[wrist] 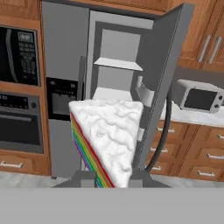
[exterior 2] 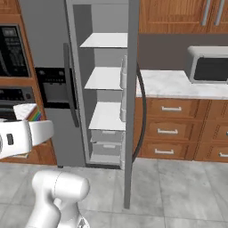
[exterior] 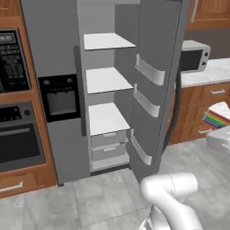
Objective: Take the cake and donut from the fridge and place them on the empty tray on the dining counter.
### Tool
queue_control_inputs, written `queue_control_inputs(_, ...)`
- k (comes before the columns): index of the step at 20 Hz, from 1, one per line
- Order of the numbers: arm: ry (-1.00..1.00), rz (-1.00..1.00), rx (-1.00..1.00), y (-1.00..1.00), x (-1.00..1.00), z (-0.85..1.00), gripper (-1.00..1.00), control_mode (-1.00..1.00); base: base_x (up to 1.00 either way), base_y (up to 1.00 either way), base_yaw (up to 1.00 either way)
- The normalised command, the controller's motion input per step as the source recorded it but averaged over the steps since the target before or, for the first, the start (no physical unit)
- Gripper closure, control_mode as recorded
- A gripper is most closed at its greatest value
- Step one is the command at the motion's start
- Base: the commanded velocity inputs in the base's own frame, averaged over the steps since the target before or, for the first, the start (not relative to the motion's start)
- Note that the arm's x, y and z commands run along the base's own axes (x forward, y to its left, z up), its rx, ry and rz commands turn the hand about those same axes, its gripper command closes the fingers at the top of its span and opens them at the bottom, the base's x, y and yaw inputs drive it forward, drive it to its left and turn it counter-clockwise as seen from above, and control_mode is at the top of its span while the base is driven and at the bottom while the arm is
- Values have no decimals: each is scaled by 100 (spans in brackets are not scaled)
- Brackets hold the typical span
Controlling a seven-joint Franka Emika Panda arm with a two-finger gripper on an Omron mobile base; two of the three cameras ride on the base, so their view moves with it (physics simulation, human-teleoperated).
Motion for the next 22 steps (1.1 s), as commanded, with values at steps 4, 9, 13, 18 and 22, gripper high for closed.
queue_control_inputs(4,0,0,0,0,0,0,100,100,-70,-7,-48)
queue_control_inputs(9,0,0,0,0,0,0,100,100,-41,-13,-61)
queue_control_inputs(13,0,0,0,0,0,0,100,100,-44,-25,-62)
queue_control_inputs(18,0,0,0,0,0,0,100,100,-47,-20,-61)
queue_control_inputs(22,0,0,0,0,0,0,100,100,-54,-29,-61)
